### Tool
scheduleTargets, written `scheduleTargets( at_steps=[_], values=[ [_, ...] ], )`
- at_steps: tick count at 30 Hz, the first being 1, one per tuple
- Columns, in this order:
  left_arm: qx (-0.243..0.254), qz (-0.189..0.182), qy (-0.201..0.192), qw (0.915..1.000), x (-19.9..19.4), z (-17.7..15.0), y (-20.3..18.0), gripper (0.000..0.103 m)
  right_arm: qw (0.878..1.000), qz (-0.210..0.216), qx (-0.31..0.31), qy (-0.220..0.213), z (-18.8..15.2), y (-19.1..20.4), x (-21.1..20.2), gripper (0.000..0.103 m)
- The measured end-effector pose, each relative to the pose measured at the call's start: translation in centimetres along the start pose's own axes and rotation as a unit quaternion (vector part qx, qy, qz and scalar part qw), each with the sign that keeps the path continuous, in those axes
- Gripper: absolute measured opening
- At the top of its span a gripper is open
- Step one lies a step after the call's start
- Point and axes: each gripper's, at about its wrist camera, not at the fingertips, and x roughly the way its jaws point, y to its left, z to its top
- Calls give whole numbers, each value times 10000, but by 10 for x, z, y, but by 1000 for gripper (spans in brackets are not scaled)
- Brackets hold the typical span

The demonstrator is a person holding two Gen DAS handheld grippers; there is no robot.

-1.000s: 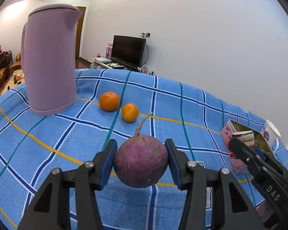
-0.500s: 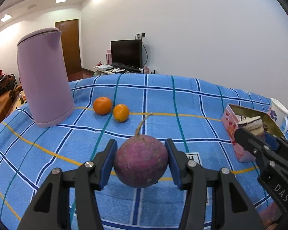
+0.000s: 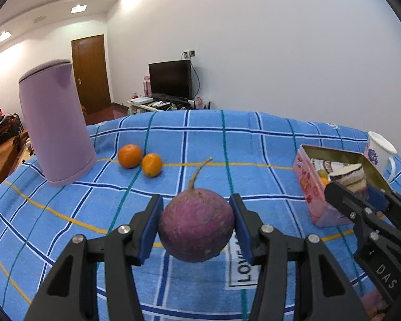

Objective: Organize fruits
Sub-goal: 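Carry the radish and the slice in both tools over the pink tin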

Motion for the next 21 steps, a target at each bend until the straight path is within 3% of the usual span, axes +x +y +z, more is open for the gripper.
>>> scheduleTargets(
  at_steps=[13, 21],
  values=[
    [214, -128, -187, 9995, -17, 11, -31, 53, 9996, -121, 157, -218, 1, -23, -17, 40],
    [275, -282, -290, 9988, -24, 19, -51, 53, 9981, -403, 313, -357, 2, -51, -30, 40]
  ],
)
